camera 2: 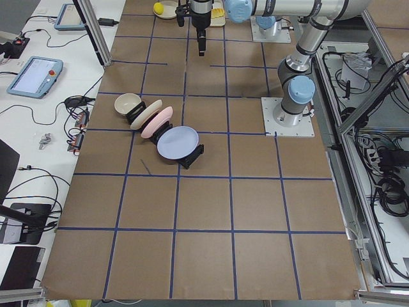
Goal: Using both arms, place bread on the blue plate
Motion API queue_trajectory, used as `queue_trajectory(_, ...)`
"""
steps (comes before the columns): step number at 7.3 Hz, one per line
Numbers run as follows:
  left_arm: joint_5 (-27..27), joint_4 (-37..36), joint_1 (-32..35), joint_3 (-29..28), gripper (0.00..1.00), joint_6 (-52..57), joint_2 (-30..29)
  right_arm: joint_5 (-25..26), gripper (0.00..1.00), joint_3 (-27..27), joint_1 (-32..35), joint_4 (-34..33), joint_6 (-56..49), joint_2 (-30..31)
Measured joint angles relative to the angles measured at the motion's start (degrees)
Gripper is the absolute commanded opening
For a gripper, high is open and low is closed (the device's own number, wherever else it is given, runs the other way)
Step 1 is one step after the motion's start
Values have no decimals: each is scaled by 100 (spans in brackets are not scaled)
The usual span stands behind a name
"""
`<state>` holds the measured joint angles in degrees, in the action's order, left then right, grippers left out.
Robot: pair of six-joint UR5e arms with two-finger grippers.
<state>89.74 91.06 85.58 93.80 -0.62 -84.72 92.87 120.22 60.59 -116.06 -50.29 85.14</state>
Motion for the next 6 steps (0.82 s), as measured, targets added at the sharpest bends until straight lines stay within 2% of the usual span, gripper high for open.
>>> queue_trajectory(4,24,47,-30,-54,100,17,7,74,84,37,-374,-650,-37,-720)
queue_trajectory(6,28,51,-39,-59,100,18,4,42,87,161,-456,-724,62,-836)
